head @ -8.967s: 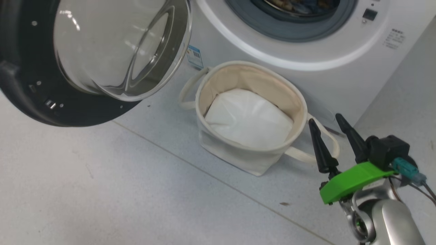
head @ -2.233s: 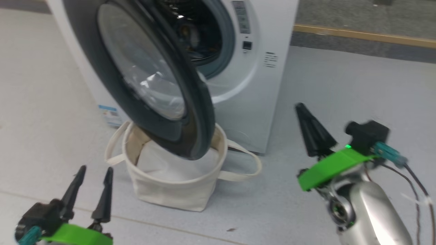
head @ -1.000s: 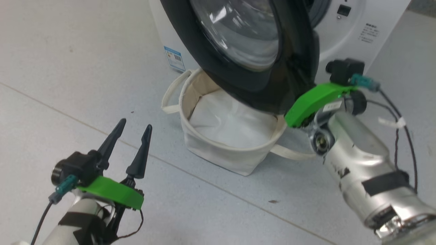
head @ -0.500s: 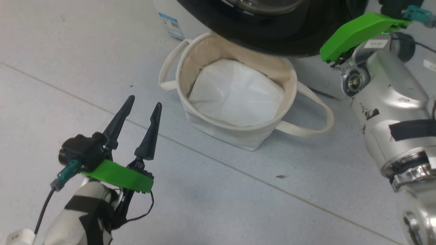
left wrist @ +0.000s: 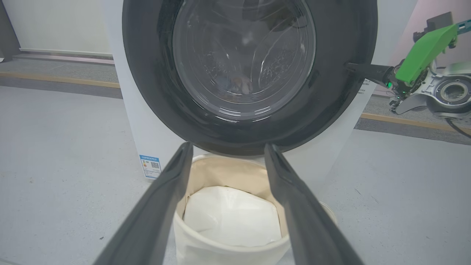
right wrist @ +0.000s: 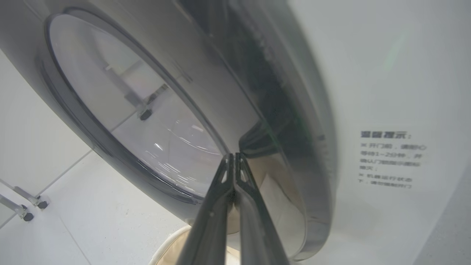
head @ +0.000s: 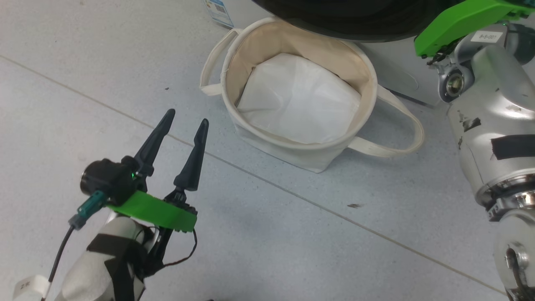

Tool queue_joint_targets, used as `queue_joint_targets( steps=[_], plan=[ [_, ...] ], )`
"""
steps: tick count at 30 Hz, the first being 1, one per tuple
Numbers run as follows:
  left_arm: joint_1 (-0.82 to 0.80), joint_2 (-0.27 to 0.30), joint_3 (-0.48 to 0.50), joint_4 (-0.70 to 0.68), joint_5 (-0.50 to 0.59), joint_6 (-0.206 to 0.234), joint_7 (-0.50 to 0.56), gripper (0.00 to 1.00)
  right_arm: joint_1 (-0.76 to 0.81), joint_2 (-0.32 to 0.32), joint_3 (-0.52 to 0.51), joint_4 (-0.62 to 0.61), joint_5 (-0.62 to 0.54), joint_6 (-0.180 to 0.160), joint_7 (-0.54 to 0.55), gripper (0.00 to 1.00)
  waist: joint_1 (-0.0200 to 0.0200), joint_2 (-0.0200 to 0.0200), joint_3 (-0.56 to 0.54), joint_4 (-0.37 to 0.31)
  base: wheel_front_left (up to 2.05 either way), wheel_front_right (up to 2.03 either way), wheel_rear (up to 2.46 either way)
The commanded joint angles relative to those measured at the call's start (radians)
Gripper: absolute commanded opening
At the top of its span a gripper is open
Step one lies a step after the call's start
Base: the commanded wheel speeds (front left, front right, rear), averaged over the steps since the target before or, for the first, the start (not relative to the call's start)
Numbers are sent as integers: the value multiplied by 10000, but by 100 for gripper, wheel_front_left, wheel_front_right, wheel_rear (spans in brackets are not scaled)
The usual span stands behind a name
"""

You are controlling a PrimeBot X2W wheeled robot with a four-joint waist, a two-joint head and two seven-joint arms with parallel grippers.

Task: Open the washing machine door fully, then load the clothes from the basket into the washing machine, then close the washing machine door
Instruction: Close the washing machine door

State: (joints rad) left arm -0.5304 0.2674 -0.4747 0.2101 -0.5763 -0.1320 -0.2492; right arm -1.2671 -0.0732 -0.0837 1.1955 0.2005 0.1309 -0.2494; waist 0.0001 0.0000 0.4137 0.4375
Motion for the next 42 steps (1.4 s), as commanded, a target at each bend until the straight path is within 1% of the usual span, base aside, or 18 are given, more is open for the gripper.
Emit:
queue_joint_targets(
  steps=[1, 2, 3, 4, 9, 12, 17, 19, 22, 23, 30, 37, 42],
  plan=[
    [-303, 325, 419, -262, 31, 14, -125, 100, -372, 229, 26, -396, -39, -2, -123, 0, -1, 0, -49, -12, 0, 0, 0],
    [-298, 336, 417, -235, 29, 14, -125, 100, -324, 229, 70, -437, -11, -2, -123, 19, -1, 0, -99, -25, 0, 0, 0],
    [-292, 356, 420, -202, 26, 14, -125, 100, -258, 229, 142, -473, 41, -2, -123, 71, -1, 0, -153, -48, 0, 0, 0],
    [-288, 376, 428, -157, 16, 14, -125, 100, -173, 229, 242, -471, 119, -2, -123, 100, -1, 0, -221, -74, 0, 0, 0],
    [-239, 605, 619, 217, -113, 14, -125, 100, 455, 229, 643, -596, 754, -2, -124, 100, -1, 0, -778, -350, 0, 0, 0],
    [-214, 907, 770, 582, -171, 14, -126, 100, 1048, 229, 1299, -863, 1383, -2, -124, 100, -1, 0, -1230, -635, 0, 0, 0],
    [-207, 1471, 945, 1248, -334, 14, -126, 100, 2220, 229, 2368, -1886, 2412, -2, -124, 100, -1, 0, -2039, -1305, 0, 0, 0],
    [-183, 1678, 1066, 1496, -478, 14, -126, 100, 2736, 229, 2649, -2347, 2833, -2, -124, 100, -1, 0, -2351, -1623, 0, 0, 0],
    [-113, 2032, 1231, 1819, -533, 14, -126, 100, 3417, 229, 2917, -2976, 3041, -2, -124, 100, -1, 0, -2701, -2134, 0, 0, 0],
    [-113, 2032, 1231, 1819, -533, 14, -126, 100, 3417, 229, 2917, -2976, 3041, -2, -124, 100, -1, 0, -2701, -2134, 0, 0, 0],
    [130, 2639, 1506, 2409, -805, 14, -126, 100, 4948, 229, 2297, -4262, 2426, -2, -124, 100, -1, 0, -3354, -3240, 0, 0, 0],
    [292, 3267, 1090, 2412, -967, 14, -126, 100, 6314, 229, 1627, -5345, 1538, -2, -124, 100, -1, 0, -3760, -4095, 0, 0, 0],
    [440, 3495, 1033, 2328, -1141, 14, -126, 100, 7325, 229, 1153, -6470, 1064, -2, -30, 100, -1, 0, -3943, -4544, 0, 0, 0]
  ],
)
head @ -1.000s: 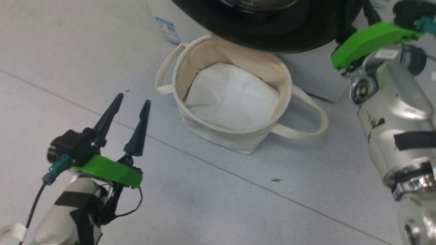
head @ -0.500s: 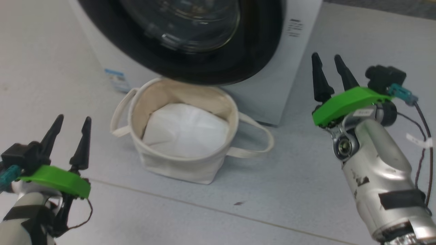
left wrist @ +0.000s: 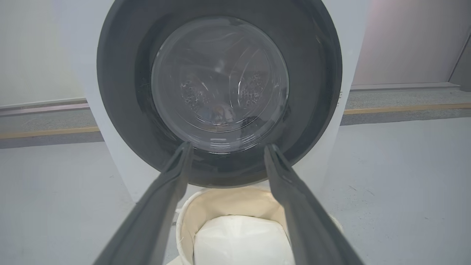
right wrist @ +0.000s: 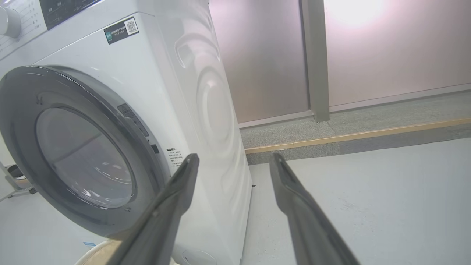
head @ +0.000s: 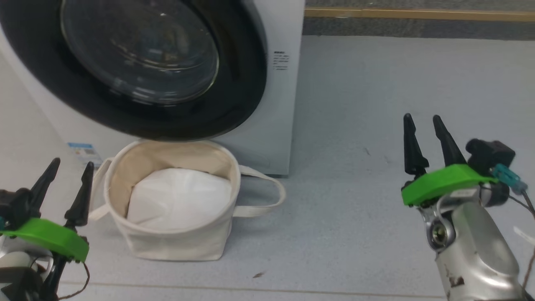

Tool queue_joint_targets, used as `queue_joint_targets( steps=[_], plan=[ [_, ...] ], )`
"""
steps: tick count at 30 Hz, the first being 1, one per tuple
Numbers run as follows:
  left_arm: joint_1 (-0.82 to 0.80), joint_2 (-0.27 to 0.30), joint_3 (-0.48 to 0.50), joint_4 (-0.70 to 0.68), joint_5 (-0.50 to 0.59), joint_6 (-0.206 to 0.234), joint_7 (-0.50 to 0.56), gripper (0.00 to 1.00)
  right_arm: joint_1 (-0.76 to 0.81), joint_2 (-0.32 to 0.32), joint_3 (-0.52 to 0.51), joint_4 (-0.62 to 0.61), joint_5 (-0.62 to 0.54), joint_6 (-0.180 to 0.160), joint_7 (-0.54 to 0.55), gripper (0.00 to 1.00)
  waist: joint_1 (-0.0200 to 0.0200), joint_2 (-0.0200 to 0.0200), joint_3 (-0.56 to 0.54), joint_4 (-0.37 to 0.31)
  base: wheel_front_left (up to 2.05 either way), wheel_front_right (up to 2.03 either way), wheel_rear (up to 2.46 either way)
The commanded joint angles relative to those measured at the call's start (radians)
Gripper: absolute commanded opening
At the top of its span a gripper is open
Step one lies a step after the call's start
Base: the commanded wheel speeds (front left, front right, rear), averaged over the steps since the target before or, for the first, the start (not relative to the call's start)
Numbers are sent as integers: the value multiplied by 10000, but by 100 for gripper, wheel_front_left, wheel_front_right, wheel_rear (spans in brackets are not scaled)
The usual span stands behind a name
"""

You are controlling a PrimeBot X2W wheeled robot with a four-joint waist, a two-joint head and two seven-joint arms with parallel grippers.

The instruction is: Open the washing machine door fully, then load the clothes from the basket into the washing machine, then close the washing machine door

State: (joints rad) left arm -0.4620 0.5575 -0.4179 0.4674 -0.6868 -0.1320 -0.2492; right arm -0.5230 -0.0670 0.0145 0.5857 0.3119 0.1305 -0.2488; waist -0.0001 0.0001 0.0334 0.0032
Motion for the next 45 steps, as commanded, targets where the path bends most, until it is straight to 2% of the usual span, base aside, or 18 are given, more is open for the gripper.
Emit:
queue_joint_targets(
  steps=[1, 10, 17, 24, 45],
  plan=[
    [-233, 626, 504, -261, -58, 14, -126, 100, 108, 168, 98, -667, -118, 2, 39, 100, 1, -1, -130, -271, 0, 0, 0],
    [-162, 687, 572, -127, -227, 89, -61, 100, 2114, 168, -332, -3443, -487, 2, 874, 100, 1, -1, 10, -652, 0, 0, 0],
    [-164, 528, 488, -37, -271, 83, -81, 100, 3098, 168, -821, -4566, -211, 2, 1141, 100, 1, -1, 113, -658, 0, 0, 0],
    [-236, 425, 419, 7, -219, 60, -104, 100, 3525, 168, -1053, -4950, -123, 2, 1245, 100, 1, -1, -25, -701, 0, 0, 0],
    [48, 413, 297, 12, -308, 26, -123, 100, 3774, 168, -1150, -4948, -67, 2, 1335, 100, 1, -1, -447, -768, 0, 0, 0]
  ],
)
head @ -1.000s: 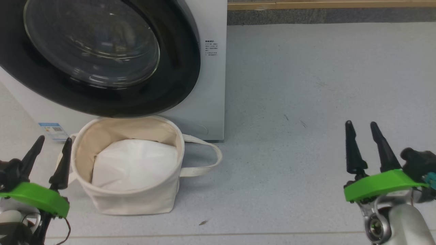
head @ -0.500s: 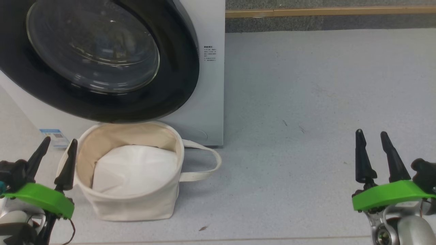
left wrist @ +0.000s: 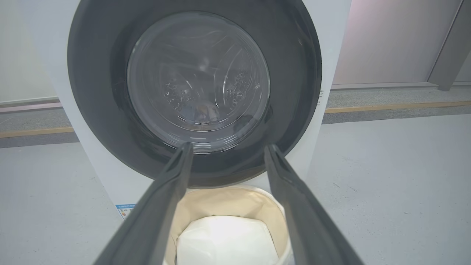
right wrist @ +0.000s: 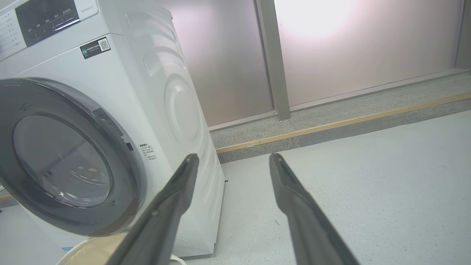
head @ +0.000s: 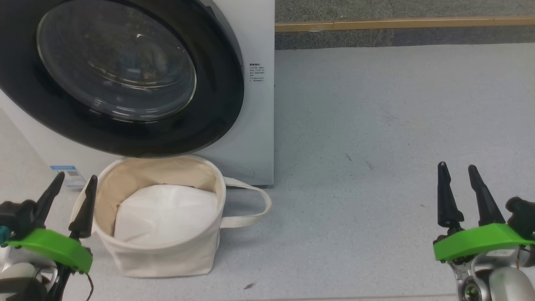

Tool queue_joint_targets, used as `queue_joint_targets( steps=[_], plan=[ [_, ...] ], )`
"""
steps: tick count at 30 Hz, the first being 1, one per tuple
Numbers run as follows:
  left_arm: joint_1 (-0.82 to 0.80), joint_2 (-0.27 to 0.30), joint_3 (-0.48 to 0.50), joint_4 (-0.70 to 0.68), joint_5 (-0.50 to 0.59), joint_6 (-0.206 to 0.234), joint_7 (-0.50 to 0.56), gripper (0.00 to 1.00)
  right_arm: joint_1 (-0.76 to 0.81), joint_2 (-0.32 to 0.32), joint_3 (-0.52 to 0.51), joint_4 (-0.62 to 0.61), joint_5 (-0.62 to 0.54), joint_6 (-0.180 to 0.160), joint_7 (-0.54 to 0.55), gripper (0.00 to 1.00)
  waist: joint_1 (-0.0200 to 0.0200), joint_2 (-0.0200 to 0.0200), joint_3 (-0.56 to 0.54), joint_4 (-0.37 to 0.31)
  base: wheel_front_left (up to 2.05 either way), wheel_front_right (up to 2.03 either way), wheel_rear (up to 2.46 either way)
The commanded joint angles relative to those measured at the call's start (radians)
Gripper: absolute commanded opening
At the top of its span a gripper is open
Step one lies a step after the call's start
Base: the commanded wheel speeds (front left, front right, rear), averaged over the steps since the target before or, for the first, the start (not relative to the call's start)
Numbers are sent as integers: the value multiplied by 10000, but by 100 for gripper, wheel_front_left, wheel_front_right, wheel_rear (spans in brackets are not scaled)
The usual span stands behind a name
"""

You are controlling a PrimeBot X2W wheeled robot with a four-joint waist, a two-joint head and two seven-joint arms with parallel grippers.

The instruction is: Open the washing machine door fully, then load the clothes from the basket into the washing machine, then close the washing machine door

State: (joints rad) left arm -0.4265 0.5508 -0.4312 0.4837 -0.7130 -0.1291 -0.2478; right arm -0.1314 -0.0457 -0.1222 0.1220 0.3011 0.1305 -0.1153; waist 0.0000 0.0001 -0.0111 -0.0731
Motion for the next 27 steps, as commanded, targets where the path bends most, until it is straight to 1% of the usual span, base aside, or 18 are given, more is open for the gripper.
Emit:
queue_joint_targets(
  steps=[1, 27],
  plan=[
    [-303, 486, 436, -141, -40, -3, -136, 100, -135, -45, 227, -302, 38, 2, 1, 100, 0, -1, -5, -14, 0, 0, 0],
    [-332, 429, 518, -51, 97, -14, -139, 100, -166, -45, 232, -258, -16, 2, -4, 100, 0, -1, 21, 47, 0, 0, 0]
  ],
)
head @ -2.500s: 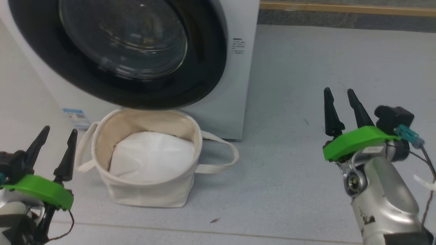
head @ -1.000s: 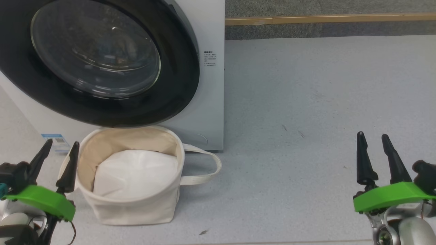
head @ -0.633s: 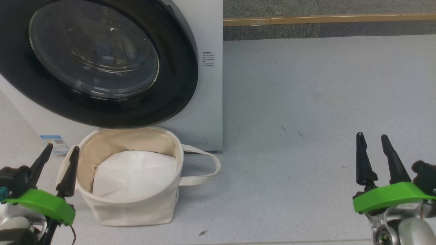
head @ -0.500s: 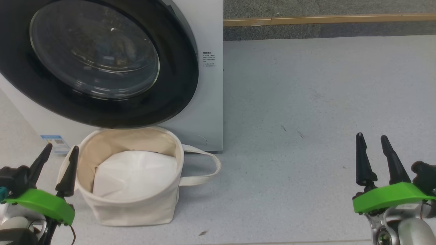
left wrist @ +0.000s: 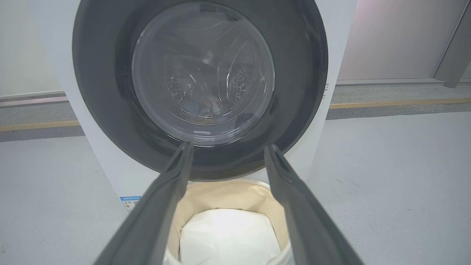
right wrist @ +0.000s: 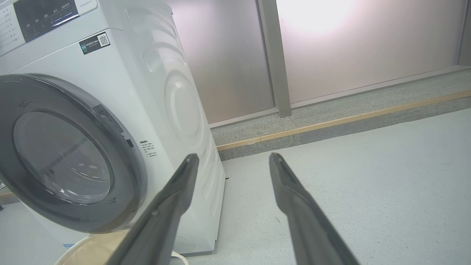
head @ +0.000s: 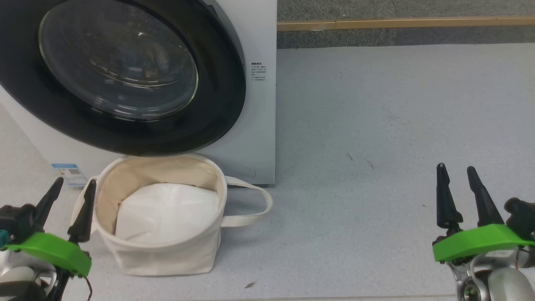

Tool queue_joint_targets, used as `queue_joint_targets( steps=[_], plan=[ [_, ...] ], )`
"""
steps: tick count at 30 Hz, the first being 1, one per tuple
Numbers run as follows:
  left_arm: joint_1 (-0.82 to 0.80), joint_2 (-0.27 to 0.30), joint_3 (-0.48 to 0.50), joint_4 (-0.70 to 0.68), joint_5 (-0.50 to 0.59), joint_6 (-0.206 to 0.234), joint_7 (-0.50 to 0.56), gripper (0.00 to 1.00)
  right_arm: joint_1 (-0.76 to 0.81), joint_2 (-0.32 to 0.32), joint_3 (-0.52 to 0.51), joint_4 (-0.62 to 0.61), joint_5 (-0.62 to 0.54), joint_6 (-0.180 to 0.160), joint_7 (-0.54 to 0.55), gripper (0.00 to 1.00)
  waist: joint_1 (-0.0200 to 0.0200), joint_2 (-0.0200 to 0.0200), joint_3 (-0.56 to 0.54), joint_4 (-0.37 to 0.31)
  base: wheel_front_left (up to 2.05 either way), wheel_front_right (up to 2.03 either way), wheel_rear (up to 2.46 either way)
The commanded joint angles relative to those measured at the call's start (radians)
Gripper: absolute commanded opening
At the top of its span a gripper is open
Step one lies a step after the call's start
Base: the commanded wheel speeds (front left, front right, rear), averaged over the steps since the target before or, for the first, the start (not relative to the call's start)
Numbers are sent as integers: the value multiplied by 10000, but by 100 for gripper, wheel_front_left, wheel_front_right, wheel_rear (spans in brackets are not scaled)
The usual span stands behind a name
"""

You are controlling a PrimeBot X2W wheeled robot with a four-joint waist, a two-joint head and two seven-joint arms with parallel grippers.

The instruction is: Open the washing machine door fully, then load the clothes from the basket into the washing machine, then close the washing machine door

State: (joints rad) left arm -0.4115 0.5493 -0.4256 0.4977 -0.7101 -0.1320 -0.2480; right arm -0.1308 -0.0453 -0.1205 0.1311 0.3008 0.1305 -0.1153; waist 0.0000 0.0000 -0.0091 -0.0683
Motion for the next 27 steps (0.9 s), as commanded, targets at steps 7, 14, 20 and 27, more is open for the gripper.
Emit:
queue_joint_targets(
  steps=[7, 14, 20, 27],
  plan=[
    [-483, 442, 480, -233, 73, 15, -137, 100, -179, -49, 210, -355, -48, 2, -3, 100, 0, 0, 19, -10, 0, 0, 0],
    [-487, 437, 441, -258, 3, 14, -137, 100, -172, -49, 218, -350, -37, 2, -16, 100, 0, 0, 37, -45, 0, 0, 0],
    [-498, 468, 396, -214, -93, 14, -137, 100, -174, -49, 185, -362, -37, 2, -29, 100, 0, 0, 55, -59, 0, 0, 0],
    [15, -39, -152, 26, -142, 0, 11, 0, -5, 6, -22, 57, 12, 0, 2, 0, 0, 0, 53, -38, 0, 0, 0]
  ],
)
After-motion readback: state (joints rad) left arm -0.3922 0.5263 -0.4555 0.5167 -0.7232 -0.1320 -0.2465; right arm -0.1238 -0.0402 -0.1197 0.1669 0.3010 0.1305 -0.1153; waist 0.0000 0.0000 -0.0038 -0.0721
